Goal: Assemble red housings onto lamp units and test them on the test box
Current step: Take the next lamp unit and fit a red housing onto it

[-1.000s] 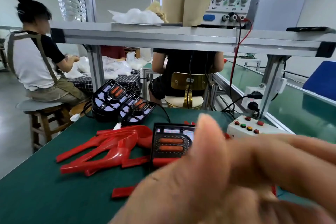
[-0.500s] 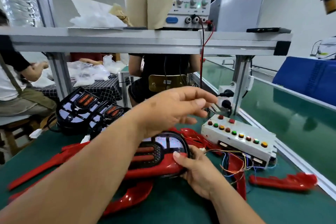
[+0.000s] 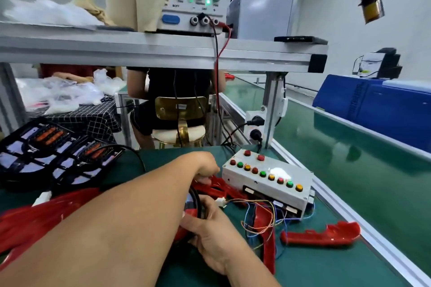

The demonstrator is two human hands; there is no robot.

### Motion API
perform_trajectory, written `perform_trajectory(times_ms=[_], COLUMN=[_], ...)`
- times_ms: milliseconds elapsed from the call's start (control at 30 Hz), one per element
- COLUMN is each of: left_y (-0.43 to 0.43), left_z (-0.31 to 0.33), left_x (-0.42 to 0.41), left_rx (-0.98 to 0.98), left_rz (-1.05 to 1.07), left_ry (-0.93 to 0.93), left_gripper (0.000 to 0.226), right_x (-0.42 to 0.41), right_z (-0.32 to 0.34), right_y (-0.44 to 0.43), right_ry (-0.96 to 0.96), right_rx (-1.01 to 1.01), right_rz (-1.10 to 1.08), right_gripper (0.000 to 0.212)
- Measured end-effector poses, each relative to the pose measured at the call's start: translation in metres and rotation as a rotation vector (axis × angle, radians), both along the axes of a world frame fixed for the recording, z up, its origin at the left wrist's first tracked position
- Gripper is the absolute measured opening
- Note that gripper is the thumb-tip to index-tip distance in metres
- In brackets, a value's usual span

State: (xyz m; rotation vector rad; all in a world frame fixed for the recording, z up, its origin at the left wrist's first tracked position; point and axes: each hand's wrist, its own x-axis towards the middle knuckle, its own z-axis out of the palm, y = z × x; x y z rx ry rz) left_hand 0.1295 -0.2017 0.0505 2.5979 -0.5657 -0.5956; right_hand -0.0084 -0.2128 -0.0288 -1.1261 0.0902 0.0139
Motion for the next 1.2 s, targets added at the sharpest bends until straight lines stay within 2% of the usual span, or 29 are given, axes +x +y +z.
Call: perform_trajectory(times_ms=[67, 133, 267, 333, 367, 400, 467, 533, 567, 633, 700, 767, 867, 933, 967, 1033, 1200], left_y=[-0.004, -0.005, 0.005, 0.011, 0.015, 0.019, 0.032, 0.054, 0.067, 0.096, 0.122, 0.141, 0.149, 0.144, 0.141, 0.136, 0.136], left_z=[-0.002, 0.001, 0.013, 0.016, 0.018, 0.02, 0.033, 0.057, 0.07, 0.092, 0.108, 0.111, 0.097, 0.076, 0.066, 0.051, 0.038], left_x=[0.002, 0.005, 0.002, 0.005, 0.007, 0.011, 0.017, 0.019, 0.019, 0.017, 0.008, -0.009, -0.037, -0.047, -0.051, -0.055, -0.047], left_rx=[0.015, 0.064, 0.256, 0.199, 0.102, -0.08, -0.63, -1.104, -1.25, -1.342, -1.277, -1.106, -0.627, -0.208, -0.064, 0.038, -0.004], left_rz=[0.012, 0.003, 0.014, 0.136, 0.225, 0.324, 0.486, 0.533, 0.52, 0.439, 0.289, 0.141, -0.166, -0.412, -0.507, -0.567, -0.498], left_ry=[-0.002, -0.036, -0.276, -0.346, -0.33, -0.273, -0.049, 0.187, 0.266, 0.28, 0.209, 0.106, -0.166, -0.442, -0.532, -0.567, -0.438], left_gripper=[0.035, 0.046, 0.058, 0.051, 0.043, 0.036, 0.027, 0.021, 0.021, 0.02, 0.019, 0.021, 0.019, 0.034, 0.042, 0.047, 0.044], right_x=[0.0, 0.0, 0.001, 0.001, 0.0, 0.0, 0.0, -0.001, -0.001, -0.002, -0.001, -0.001, -0.001, -0.002, -0.002, -0.003, -0.004], right_z=[0.0, -0.001, -0.004, -0.004, -0.004, -0.005, -0.005, -0.003, -0.002, -0.001, -0.001, -0.001, -0.001, 0.0, 0.0, 0.001, 0.002], right_y=[0.001, 0.001, 0.001, 0.001, 0.001, 0.001, 0.001, 0.0, 0.0, 0.0, -0.001, -0.002, -0.002, -0.001, 0.0, 0.0, 0.0], right_ry=[-0.002, -0.004, -0.008, -0.006, -0.005, -0.003, -0.001, 0.006, 0.005, 0.006, 0.01, 0.01, 0.006, 0.007, 0.006, 0.002, 0.0], right_rx=[0.004, -0.003, -0.025, -0.027, -0.026, -0.021, -0.006, 0.001, 0.006, 0.014, 0.022, 0.026, 0.037, 0.052, 0.058, 0.064, 0.055], right_rz=[-0.007, -0.013, -0.027, -0.032, -0.031, -0.03, -0.024, -0.017, -0.01, 0.001, 0.008, 0.016, 0.019, 0.022, 0.023, 0.025, 0.028], right_gripper=[0.079, 0.069, 0.045, 0.043, 0.044, 0.044, 0.046, 0.053, 0.057, 0.062, 0.064, 0.065, 0.067, 0.067, 0.067, 0.067, 0.066])
